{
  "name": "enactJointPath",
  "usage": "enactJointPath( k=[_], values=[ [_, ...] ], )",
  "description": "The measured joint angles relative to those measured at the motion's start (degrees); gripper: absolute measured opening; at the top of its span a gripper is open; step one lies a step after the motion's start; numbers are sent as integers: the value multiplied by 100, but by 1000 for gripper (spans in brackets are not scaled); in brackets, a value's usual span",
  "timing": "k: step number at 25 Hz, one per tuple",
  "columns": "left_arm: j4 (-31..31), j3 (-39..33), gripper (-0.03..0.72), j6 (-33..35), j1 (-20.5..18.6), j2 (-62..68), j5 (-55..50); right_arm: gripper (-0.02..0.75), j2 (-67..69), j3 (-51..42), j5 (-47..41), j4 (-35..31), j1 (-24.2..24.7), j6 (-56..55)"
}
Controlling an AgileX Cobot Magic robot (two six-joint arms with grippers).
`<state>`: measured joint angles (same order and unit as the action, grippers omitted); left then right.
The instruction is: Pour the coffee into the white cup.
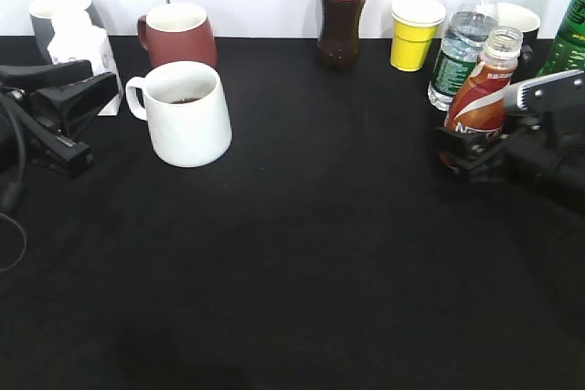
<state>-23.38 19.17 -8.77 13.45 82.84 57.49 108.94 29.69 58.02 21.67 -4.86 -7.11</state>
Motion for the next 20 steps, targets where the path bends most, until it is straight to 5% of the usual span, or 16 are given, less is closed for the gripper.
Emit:
enactJointPath(
  k=[6, 10, 14, 17, 20],
  values=[
    [-10, 71, 255, -852, 0, -24, -1325, 617, -1306, -144, -2077, 145, 0, -207],
    [66, 509, 255, -1153, 491, -499, -3729, 594, -2095, -148, -3311, 1933, 0, -2143],
    [1126, 1597, 255, -1177, 1310, -1214, -6695, 593, -3343, -151, -4582, 3028, 0, -3815],
    [1616, 2144, 255, -1177, 1444, -1683, -7610, 587, -3692, -123, -6091, 2928, -198, -3901],
    [1891, 2229, 255, -1189, 1470, -2250, -8226, 586, -3692, 411, -7978, 2394, -1128, -3897]
  ],
)
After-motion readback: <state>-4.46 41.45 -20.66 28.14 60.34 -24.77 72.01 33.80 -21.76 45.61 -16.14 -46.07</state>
